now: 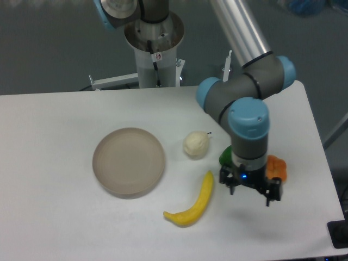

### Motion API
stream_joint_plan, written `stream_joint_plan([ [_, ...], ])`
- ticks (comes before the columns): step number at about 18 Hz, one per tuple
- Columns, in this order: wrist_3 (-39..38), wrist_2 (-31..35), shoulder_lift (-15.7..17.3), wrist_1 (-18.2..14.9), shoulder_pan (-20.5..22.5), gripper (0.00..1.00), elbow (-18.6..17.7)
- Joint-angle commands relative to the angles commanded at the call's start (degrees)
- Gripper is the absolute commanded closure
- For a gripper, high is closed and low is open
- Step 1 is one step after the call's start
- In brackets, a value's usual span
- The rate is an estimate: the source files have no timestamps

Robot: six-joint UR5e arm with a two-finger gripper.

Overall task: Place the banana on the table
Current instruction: 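Open the gripper, release the banana, and lift away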

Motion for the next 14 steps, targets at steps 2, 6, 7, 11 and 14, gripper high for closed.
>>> stream_joint_plan([
  [2, 3.4, 0.1, -0.1, 0.1, 0.5, 0.0, 0.2],
  [6, 9.7, 0.5, -0.1, 0.2, 1.8, 0.0, -0.1],
  [7, 11.4, 0.4, -0.1, 0.1, 1.8, 0.0, -0.1],
  [11, 13.0, 0.4, 0.1, 0.1, 2.6, 0.0, -0.1],
  [14, 13.0, 0.4, 0.2, 0.1, 2.7, 0.0, -0.1],
])
